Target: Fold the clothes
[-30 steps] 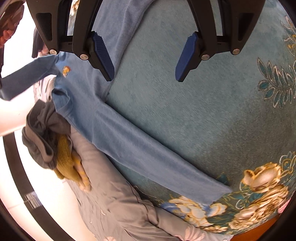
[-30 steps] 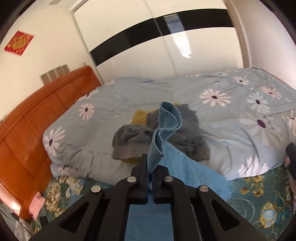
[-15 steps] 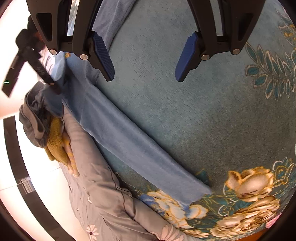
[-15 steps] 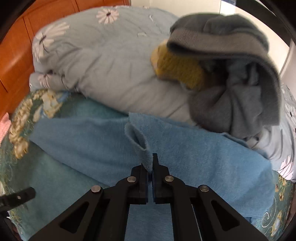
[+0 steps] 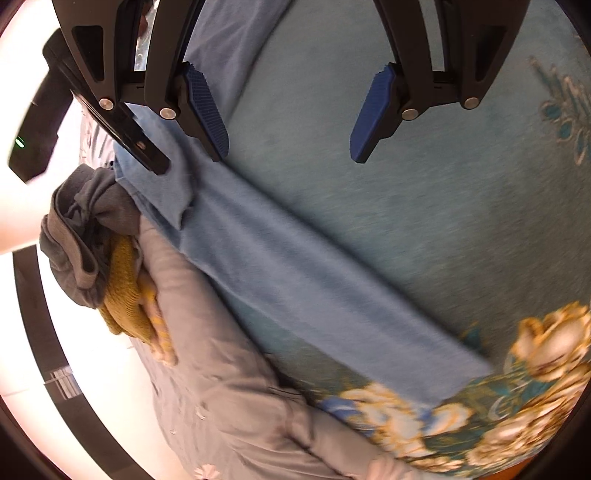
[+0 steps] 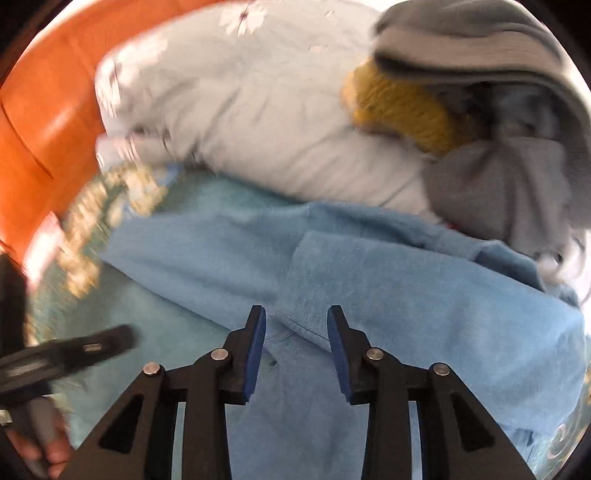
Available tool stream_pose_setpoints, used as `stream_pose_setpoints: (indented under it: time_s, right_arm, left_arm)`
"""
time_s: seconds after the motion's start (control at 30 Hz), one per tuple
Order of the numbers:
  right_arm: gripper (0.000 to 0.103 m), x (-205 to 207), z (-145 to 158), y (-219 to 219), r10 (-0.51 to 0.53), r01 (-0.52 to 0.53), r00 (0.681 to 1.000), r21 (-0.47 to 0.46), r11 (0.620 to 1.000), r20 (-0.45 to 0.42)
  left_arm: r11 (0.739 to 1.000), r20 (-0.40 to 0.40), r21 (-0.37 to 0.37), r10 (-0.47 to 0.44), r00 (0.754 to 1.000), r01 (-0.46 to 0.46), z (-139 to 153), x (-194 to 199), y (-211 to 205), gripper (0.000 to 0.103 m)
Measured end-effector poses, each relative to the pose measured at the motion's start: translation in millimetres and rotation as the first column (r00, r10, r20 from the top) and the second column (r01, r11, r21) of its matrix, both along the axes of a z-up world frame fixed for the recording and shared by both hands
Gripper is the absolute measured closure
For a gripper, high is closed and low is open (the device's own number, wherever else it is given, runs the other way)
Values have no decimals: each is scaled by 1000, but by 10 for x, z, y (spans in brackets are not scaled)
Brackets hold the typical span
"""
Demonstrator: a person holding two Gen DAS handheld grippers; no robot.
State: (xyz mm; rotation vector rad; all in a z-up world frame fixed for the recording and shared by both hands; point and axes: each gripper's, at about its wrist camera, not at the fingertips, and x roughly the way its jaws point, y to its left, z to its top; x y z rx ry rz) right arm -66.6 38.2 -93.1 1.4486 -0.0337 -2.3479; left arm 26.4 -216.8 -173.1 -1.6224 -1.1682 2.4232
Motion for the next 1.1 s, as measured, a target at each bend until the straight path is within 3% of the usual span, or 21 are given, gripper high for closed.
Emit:
stream_pose_setpoints:
  time_s: [0.1, 0.17, 0.23, 0.37, 0.4, 0.47, 0.6, 0.67, 0.97, 1.1]
  right_arm:
    - [59, 31, 190, 455, -97, 95, 995, -43, 995, -38]
    - [59, 65, 187, 899, -214, 213, 977, -33, 977, -29]
    - [59, 100, 178, 1349, -329, 329, 944, -19, 944, -19]
    - [59, 171, 161, 2247, -545, 545, 838, 10, 838, -5]
    - [59, 204, 136, 2352, -562, 562, 827, 11, 827, 8]
    - [59, 239, 98, 2368, -530, 530, 848, 9, 848, 21]
    - [59, 242, -28, 2091, -344, 344, 936, 10, 939, 68]
    - [59, 231, -169, 1984, -289, 284, 953, 57, 957, 92]
    - [59, 77, -505, 2112, -372, 362, 919, 96, 927, 134]
    - [59, 76, -409, 2060, -381, 371, 918, 94, 924, 111]
  left_arm:
    - [999, -29, 10, -45, 999, 46, 70, -227, 230, 31]
    - [995, -61, 16, -101, 993, 102, 141, -395, 432, 31]
    - [986, -94, 17, -166, 982, 168, 211, -560, 642, 31]
    - [953, -123, -33, -302, 945, 301, 251, -840, 1049, 31]
    - [946, -111, -44, -325, 939, 322, 215, -891, 1124, 31]
    - [937, -82, -57, -348, 934, 344, 117, -963, 1223, 31]
    - [936, -19, -67, -348, 937, 346, -88, -1021, 1281, 31]
    - [940, 5, -61, -335, 942, 335, -174, -1034, 1278, 31]
    - [941, 24, -61, -332, 943, 333, -269, -1088, 1287, 31]
    - [949, -1, -44, -311, 950, 311, -179, -1005, 1183, 31]
